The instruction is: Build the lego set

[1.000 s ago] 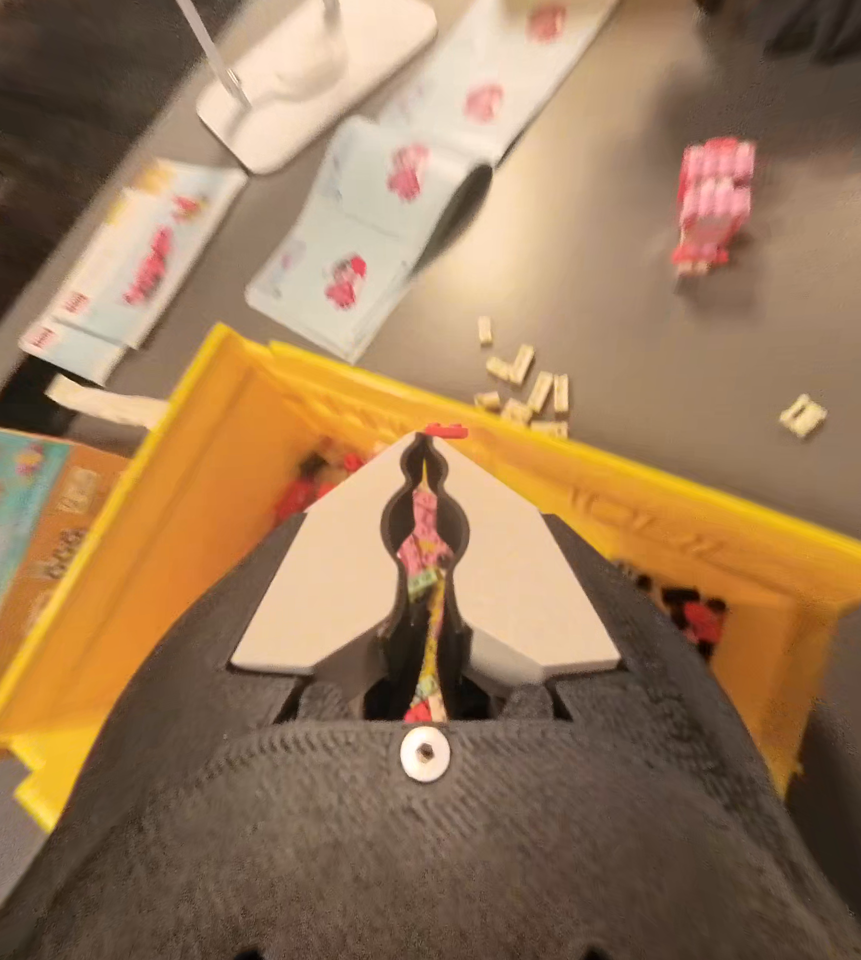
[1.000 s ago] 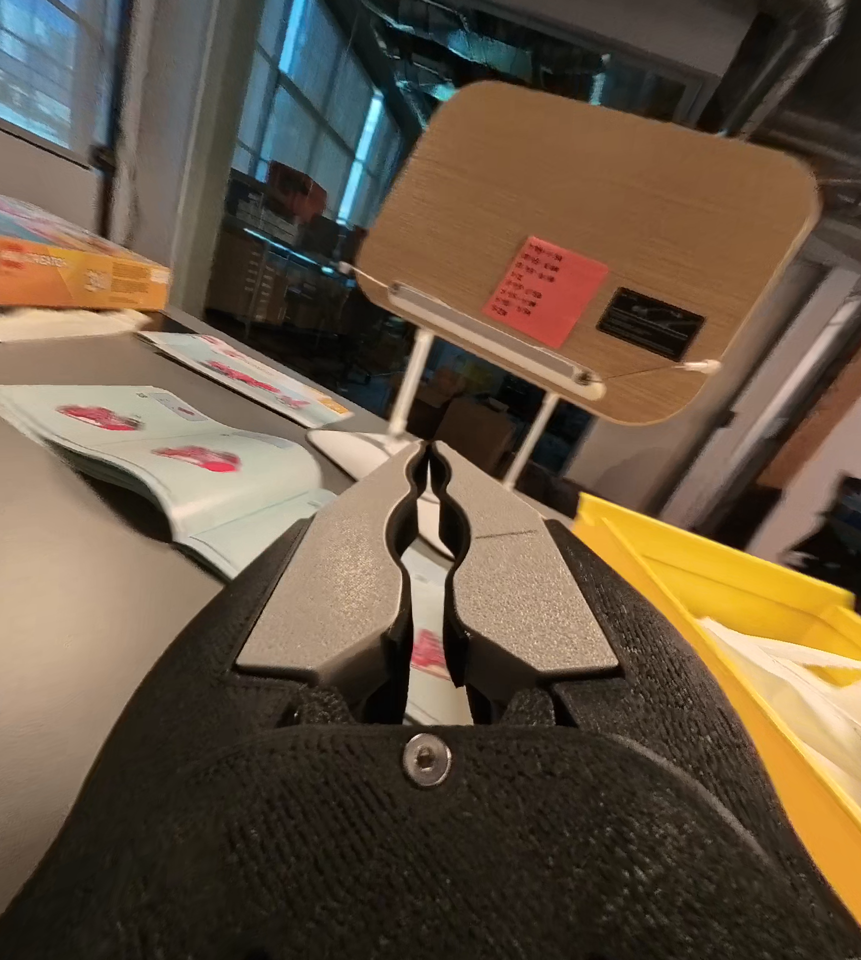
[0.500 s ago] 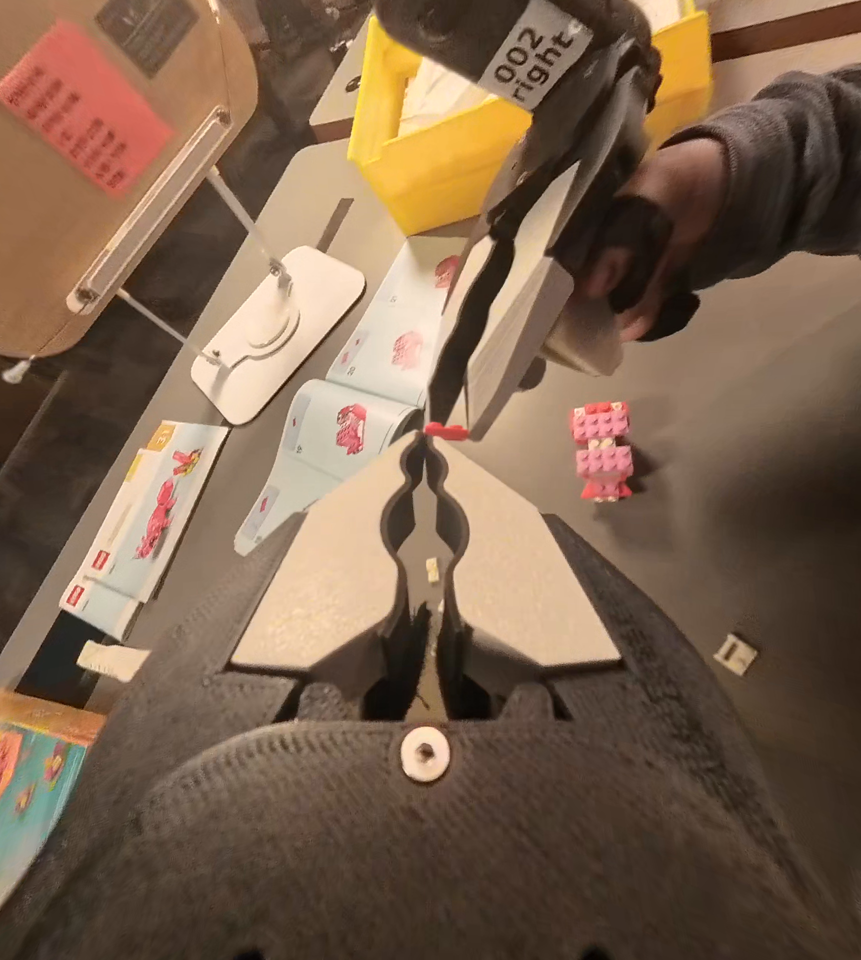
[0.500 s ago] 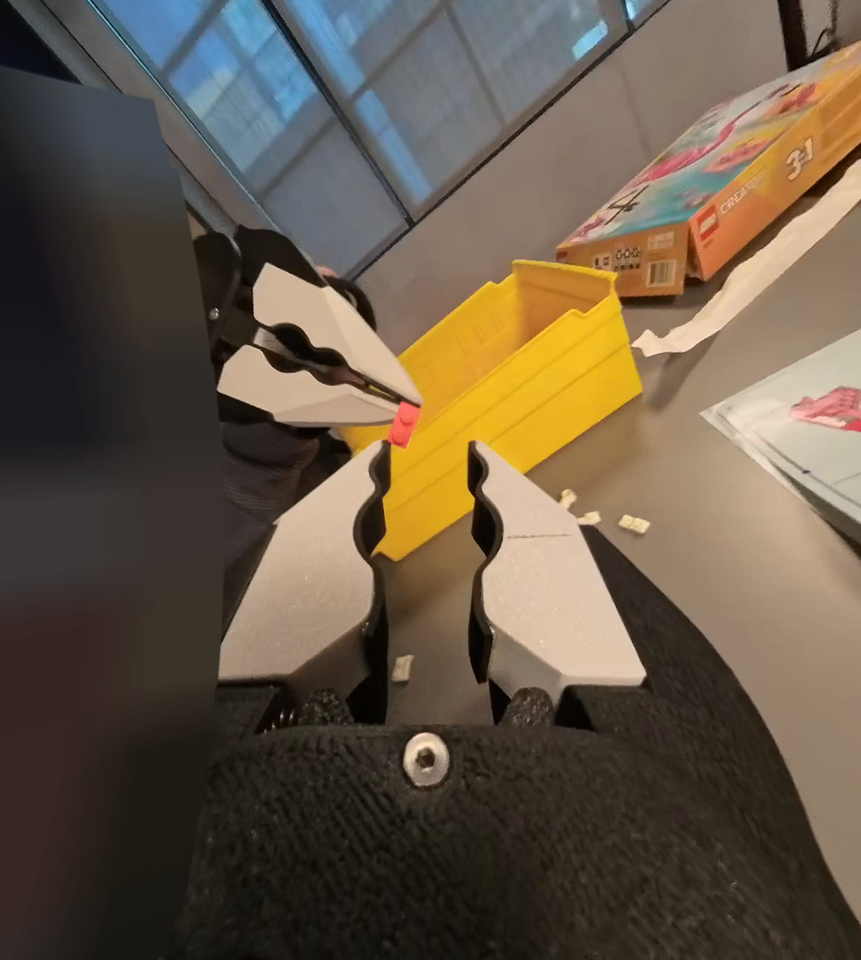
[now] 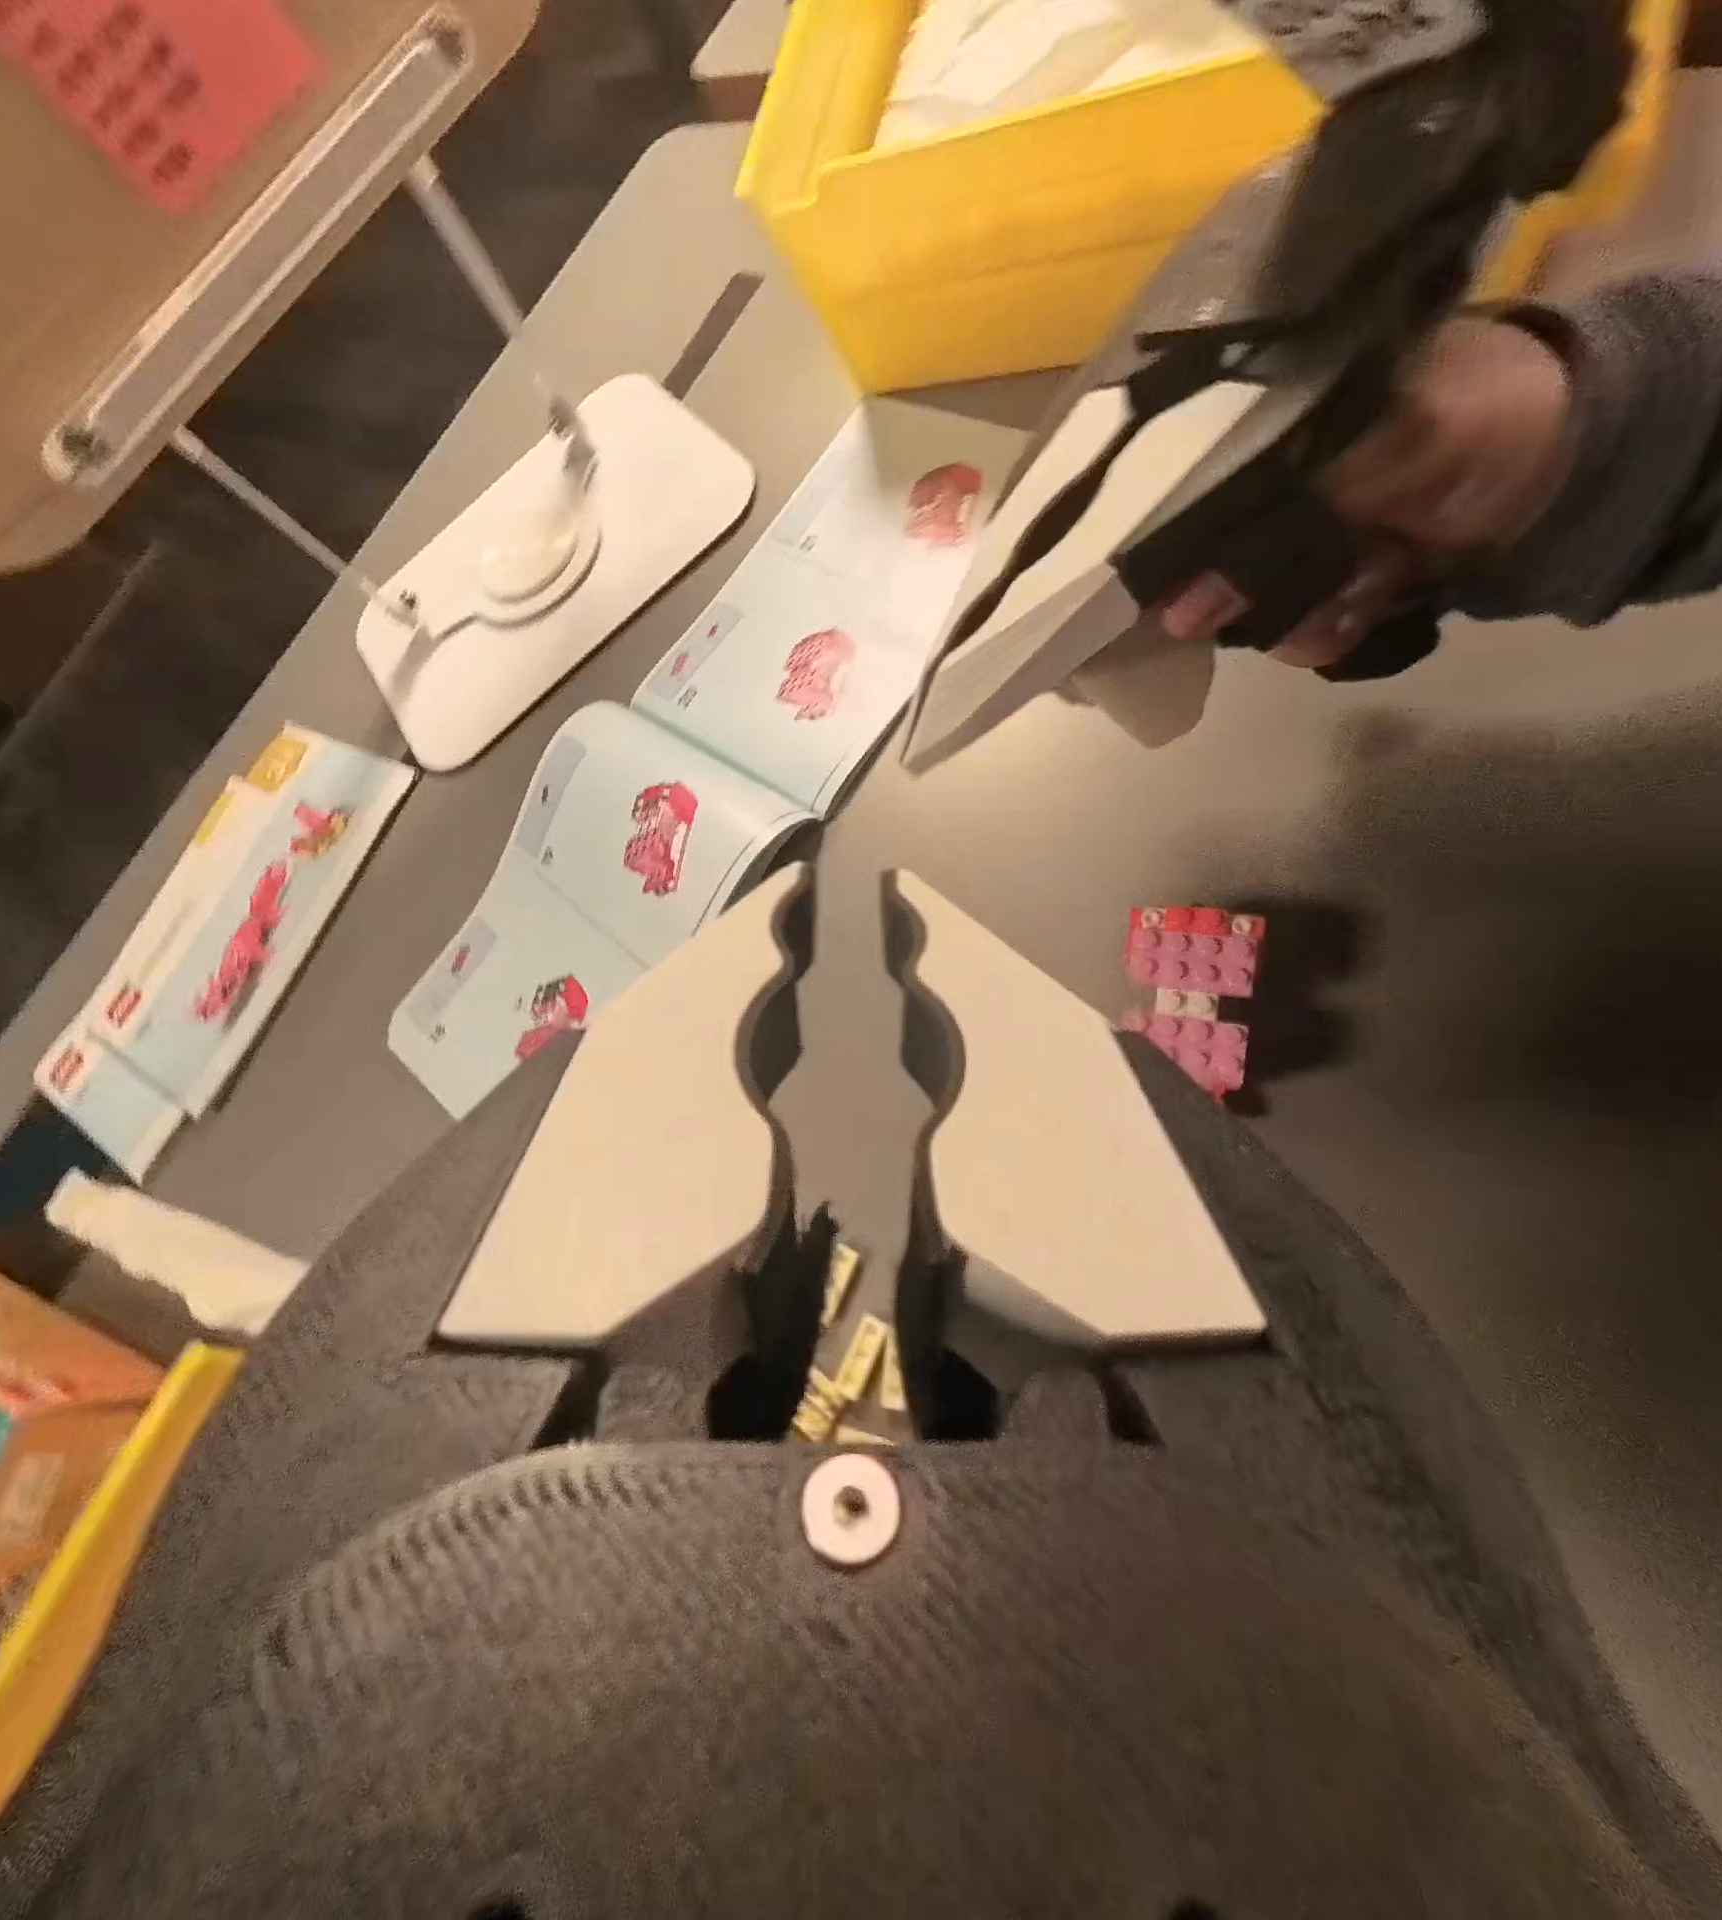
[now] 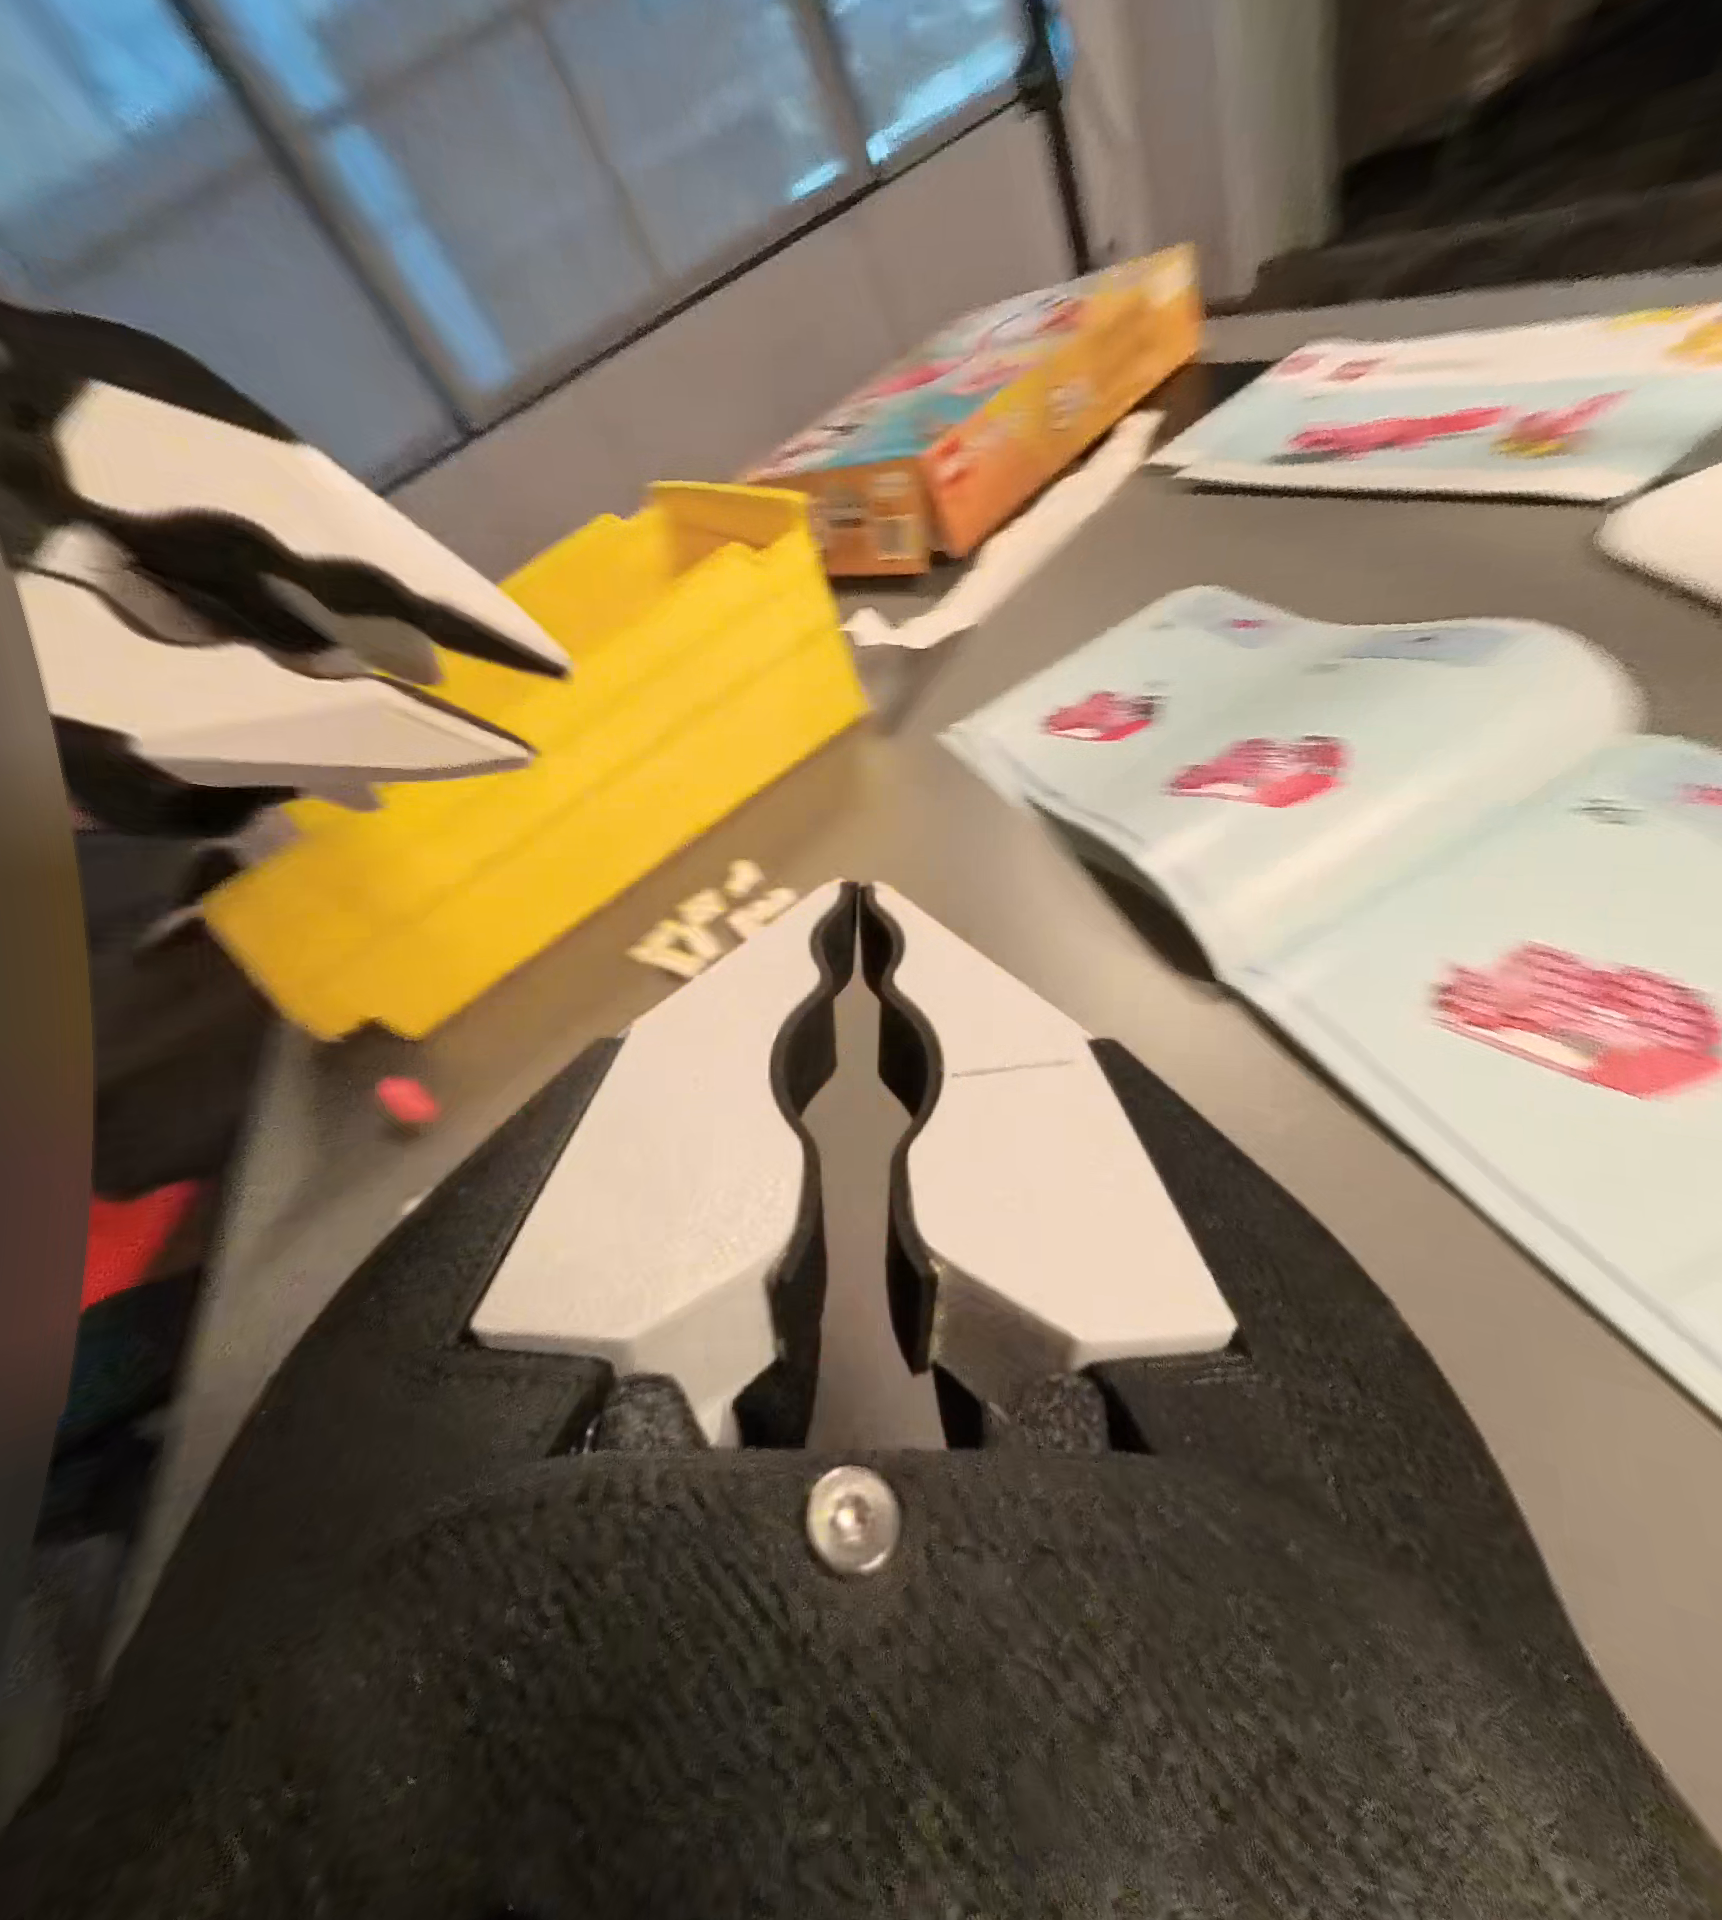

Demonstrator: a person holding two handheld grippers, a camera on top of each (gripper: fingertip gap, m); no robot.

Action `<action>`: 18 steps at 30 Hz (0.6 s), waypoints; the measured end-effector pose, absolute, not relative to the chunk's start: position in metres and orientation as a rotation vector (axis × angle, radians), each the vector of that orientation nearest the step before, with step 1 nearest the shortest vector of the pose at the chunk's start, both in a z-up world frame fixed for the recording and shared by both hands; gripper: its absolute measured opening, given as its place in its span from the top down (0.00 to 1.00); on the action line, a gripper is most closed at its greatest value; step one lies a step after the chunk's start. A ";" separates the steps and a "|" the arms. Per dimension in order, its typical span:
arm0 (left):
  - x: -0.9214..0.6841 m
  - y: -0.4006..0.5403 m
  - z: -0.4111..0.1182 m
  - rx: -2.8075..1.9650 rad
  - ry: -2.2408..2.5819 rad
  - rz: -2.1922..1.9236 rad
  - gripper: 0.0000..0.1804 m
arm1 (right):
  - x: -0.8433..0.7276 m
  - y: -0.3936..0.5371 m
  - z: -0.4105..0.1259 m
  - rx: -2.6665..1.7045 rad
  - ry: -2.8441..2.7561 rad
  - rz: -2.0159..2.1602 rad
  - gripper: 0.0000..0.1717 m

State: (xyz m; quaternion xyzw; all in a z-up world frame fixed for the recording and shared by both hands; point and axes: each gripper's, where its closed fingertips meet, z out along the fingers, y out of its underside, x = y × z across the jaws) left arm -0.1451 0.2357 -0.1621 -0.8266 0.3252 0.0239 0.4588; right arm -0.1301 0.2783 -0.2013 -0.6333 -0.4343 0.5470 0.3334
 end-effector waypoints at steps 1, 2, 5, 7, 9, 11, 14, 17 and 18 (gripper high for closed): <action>-0.149 0.235 -0.164 -2.054 0.733 0.080 0.90 | -0.126 0.285 -0.206 -1.629 -1.112 1.364 0.99; -0.154 0.232 -0.164 -2.059 0.672 0.104 0.87 | -0.122 0.291 -0.208 -1.593 -1.093 1.302 0.97; -0.165 0.219 -0.159 -1.997 0.559 0.147 0.86 | -0.113 0.304 -0.209 -1.470 -1.056 1.085 0.97; -0.174 0.213 -0.144 -1.903 0.492 0.179 0.87 | -0.110 0.308 -0.201 -1.374 -1.018 0.971 0.97; -0.178 0.208 -0.122 -1.790 0.431 0.175 0.88 | -0.106 0.308 -0.192 -1.260 -0.987 0.866 0.97; -0.173 0.204 -0.104 -1.662 0.437 0.137 0.88 | -0.105 0.303 -0.191 -1.157 -1.018 0.741 0.98; -0.171 0.199 -0.090 -1.521 0.453 0.138 0.90 | -0.104 0.292 -0.186 -1.021 -1.057 0.616 0.98; -0.165 0.180 -0.072 -1.498 0.431 0.057 0.90 | -0.101 0.284 -0.181 -0.946 -1.065 0.574 0.98; -0.163 0.167 -0.062 -1.494 0.432 0.041 0.90 | -0.100 0.282 -0.179 -0.933 -1.063 0.575 0.98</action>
